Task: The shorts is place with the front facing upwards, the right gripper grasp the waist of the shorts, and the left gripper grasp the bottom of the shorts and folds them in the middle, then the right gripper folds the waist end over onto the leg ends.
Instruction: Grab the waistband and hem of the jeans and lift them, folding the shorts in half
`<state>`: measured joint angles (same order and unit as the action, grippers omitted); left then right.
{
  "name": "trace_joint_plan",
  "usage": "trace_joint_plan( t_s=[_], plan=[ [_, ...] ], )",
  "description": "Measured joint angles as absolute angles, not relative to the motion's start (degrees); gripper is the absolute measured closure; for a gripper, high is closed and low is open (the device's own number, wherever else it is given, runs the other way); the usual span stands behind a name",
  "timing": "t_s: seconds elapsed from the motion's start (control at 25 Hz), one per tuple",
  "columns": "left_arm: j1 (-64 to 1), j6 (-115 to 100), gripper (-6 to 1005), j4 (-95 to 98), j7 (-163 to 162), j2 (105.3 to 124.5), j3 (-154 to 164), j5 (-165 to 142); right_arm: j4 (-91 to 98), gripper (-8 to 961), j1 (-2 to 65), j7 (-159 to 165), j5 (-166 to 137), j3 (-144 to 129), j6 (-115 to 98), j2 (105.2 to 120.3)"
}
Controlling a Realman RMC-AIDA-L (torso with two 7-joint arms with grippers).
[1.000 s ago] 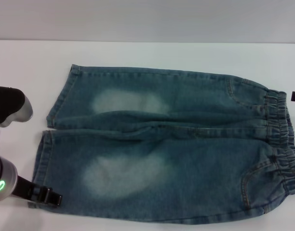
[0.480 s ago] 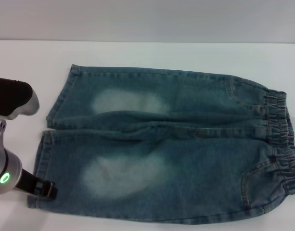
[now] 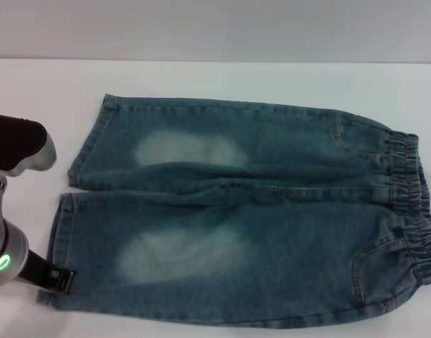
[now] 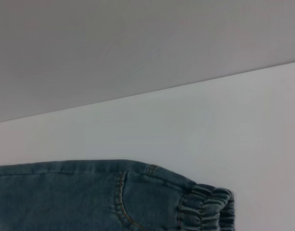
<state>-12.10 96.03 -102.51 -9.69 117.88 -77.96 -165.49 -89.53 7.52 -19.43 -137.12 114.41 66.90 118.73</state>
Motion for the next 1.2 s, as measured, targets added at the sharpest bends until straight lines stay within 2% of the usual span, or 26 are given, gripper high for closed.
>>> trace_joint_plan(
  t_s=[0.16,1.2],
  plan=[
    [-12.19,96.36,961,-103.50,-9.61,117.86,-78.01,-165.50,-89.64,192,7.51,-19.43,-136.94,114.44,67.79,118.74],
    [-14.47,96.82,952,-105.20,-8.15,117.86,-79.39,-165.50,-85.98,201,4.60,-18.72,-135.79,114.21,81.29,119.01]
  ],
)
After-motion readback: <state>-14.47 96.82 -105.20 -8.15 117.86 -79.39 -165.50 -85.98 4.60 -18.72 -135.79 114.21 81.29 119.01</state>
